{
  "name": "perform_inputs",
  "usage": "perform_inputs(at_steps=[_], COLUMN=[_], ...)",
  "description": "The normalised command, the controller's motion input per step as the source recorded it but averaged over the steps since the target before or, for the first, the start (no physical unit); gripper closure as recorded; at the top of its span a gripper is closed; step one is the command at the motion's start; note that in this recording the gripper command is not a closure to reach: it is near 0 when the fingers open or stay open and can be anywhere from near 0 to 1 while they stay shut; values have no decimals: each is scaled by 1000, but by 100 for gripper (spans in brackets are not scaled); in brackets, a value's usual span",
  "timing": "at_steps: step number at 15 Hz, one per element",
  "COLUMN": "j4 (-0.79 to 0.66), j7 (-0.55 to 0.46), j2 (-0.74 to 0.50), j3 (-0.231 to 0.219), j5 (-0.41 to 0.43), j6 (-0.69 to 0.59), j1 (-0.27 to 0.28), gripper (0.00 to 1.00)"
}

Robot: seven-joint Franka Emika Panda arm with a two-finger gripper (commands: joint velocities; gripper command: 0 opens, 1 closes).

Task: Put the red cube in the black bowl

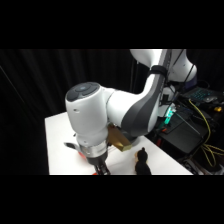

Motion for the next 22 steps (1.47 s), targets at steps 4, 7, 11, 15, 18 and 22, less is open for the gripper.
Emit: perform_inputs(at_steps=[4, 7, 11, 15, 18, 22], j4=[258, 210, 186, 180, 158, 85], j7=[28, 43, 26, -10, -5, 23], j2=[218, 178, 173, 177, 100, -31], j3=[-55, -27, -27, -45, -42, -44], j5=[-5, 18, 24, 30, 38, 25], j6=[57, 71, 86, 86, 48, 53], j1=[40, 69, 61, 19, 15, 38], gripper=[0, 0, 0, 0, 100, 100])
